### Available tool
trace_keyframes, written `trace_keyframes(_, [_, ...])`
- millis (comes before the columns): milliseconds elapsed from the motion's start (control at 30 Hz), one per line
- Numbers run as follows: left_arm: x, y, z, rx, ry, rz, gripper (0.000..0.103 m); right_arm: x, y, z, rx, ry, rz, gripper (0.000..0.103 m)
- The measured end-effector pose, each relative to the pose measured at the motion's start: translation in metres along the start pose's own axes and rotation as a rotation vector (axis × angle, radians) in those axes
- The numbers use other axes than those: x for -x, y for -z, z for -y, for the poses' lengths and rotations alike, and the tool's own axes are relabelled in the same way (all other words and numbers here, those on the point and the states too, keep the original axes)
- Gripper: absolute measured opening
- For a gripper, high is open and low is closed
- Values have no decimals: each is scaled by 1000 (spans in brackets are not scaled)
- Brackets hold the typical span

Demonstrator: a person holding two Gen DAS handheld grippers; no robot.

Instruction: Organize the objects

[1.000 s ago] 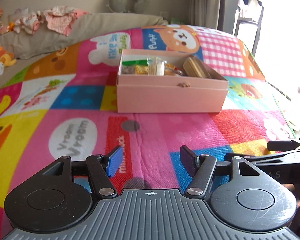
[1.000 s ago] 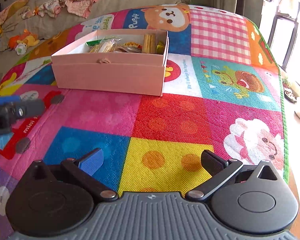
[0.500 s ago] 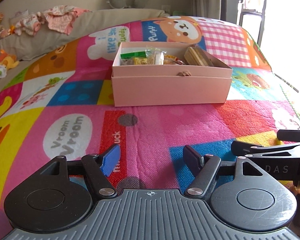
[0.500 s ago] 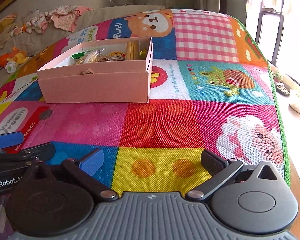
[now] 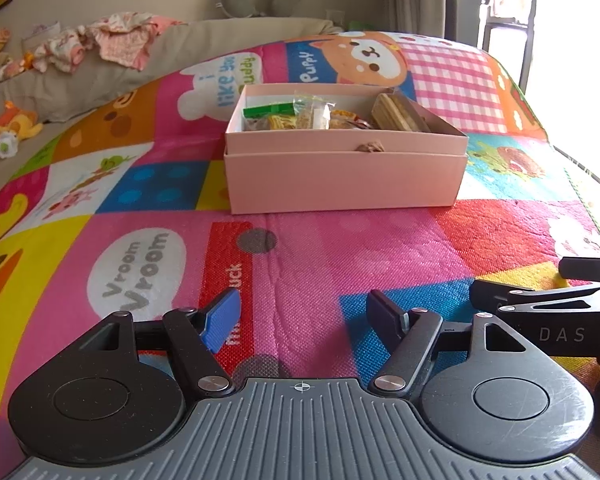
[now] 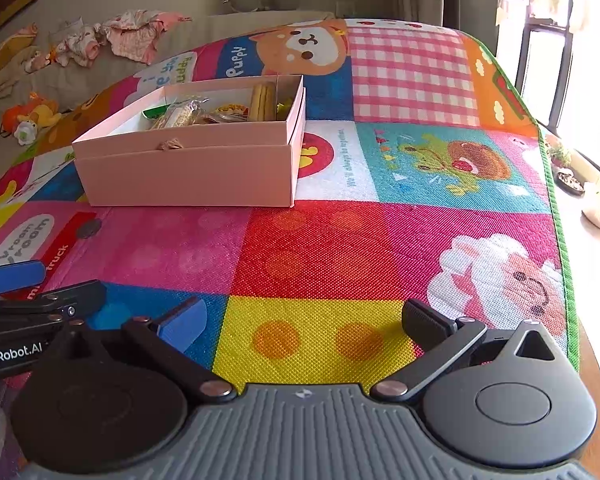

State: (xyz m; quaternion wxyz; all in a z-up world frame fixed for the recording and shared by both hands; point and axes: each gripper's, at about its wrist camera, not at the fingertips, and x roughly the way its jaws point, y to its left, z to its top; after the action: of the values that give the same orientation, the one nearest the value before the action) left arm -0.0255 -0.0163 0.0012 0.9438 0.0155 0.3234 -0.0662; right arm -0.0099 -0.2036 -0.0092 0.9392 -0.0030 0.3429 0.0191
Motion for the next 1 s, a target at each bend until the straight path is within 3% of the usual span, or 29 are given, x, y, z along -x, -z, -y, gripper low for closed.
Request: trace_keyframes(1000, [0,-1,4,-12,-11,-1,76,0,0,0,2,1,0,103])
